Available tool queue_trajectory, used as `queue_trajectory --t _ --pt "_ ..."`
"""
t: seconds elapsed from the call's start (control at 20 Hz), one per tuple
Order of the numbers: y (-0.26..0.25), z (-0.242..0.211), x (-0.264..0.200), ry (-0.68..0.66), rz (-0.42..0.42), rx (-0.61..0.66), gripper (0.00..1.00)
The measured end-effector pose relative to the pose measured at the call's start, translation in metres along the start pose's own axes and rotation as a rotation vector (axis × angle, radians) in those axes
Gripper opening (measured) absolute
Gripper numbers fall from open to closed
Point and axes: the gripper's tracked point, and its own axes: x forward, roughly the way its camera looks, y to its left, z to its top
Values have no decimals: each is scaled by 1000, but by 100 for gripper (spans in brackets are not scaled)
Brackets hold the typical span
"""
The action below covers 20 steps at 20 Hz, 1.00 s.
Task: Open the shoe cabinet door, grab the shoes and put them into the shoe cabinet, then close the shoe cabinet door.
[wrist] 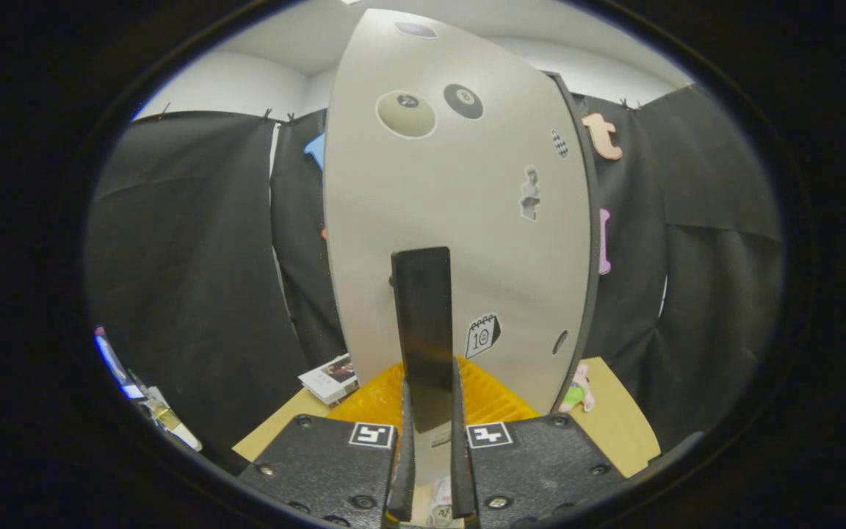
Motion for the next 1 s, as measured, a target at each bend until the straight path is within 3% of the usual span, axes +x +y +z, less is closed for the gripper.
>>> queue_trajectory --t 0.4,1.0 --pt "-30 -3 -24 -1 -65 3 20" --pt "-95 -1 -47 -28 -165 -8 4"
